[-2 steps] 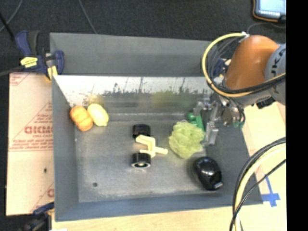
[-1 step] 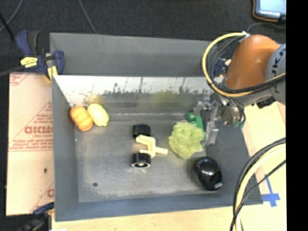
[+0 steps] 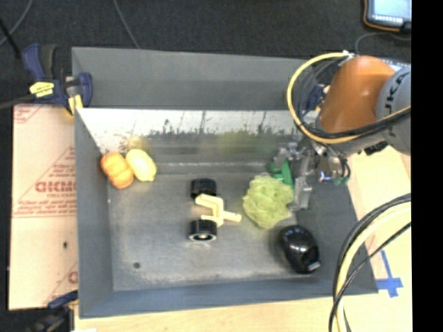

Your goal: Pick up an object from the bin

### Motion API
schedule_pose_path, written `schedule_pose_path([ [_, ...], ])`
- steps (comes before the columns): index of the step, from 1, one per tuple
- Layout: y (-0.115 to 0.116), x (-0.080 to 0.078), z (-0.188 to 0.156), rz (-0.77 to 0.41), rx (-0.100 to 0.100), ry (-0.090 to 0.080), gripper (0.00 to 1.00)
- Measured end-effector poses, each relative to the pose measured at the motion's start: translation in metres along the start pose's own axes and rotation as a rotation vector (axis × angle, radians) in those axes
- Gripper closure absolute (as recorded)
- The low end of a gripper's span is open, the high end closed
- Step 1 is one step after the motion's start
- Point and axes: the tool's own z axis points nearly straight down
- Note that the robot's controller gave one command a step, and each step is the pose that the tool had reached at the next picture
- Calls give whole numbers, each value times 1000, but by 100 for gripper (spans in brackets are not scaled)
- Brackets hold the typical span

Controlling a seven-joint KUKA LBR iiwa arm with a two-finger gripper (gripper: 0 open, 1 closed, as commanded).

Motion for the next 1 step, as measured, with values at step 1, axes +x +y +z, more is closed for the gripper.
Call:
schedule_pose_path([
  [1,1,-3,33,-96,-1,7,0],
])
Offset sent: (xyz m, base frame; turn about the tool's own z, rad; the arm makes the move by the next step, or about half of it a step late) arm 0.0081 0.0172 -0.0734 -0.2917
